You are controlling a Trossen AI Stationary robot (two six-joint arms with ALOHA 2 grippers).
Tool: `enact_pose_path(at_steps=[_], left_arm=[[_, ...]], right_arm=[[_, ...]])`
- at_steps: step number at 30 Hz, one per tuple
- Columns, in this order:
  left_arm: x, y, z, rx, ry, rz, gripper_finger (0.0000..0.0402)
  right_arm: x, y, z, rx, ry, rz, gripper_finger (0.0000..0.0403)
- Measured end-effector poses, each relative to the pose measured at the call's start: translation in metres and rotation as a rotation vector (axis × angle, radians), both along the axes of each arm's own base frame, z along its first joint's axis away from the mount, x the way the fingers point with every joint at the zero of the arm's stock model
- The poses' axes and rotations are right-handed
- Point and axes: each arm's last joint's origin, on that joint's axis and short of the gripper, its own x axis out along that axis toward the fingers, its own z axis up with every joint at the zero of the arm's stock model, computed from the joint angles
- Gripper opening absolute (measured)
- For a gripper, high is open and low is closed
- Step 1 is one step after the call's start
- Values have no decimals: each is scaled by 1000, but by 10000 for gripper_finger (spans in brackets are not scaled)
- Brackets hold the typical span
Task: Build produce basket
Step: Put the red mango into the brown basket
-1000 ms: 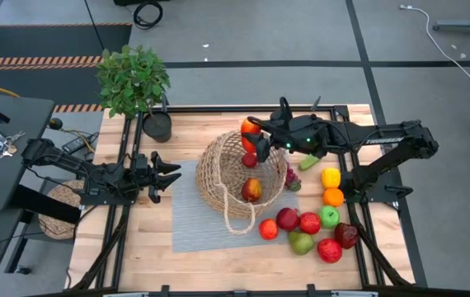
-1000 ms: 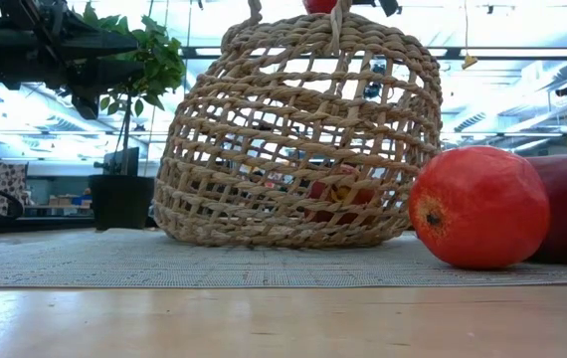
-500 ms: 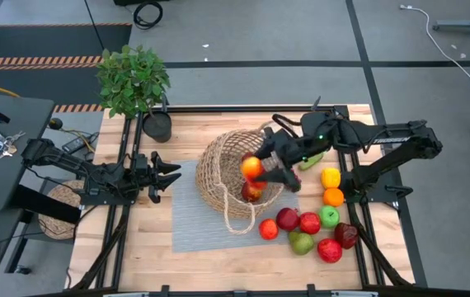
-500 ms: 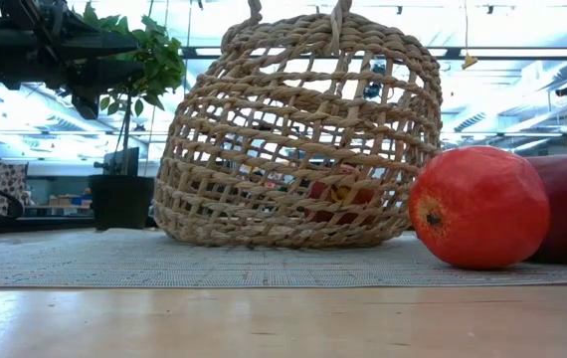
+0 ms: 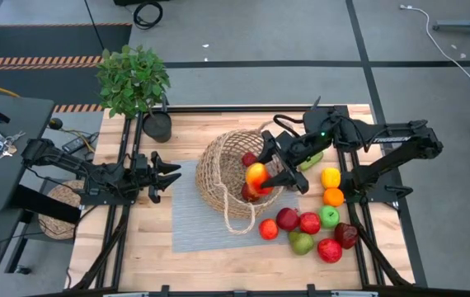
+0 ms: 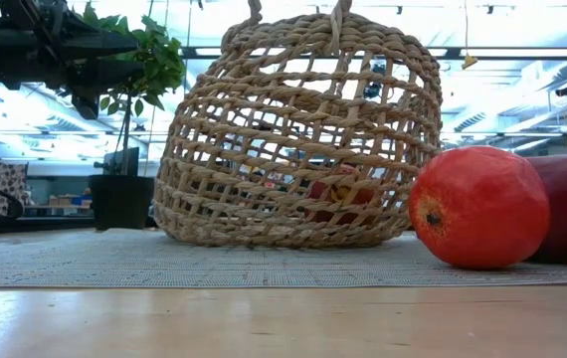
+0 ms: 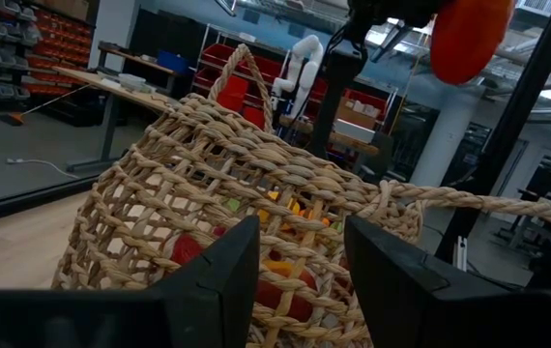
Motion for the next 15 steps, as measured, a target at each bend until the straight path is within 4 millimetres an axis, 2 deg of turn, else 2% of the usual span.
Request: enact_pose_path(at_steps=[4,15], left_arm=[[0,0,0,0,0,0,160],[0,0,0,0,0,0,160]], right_arm=[[12,-3,-11,-94,24,-130,275],[57,-10,-64,-226,221,-408,275]])
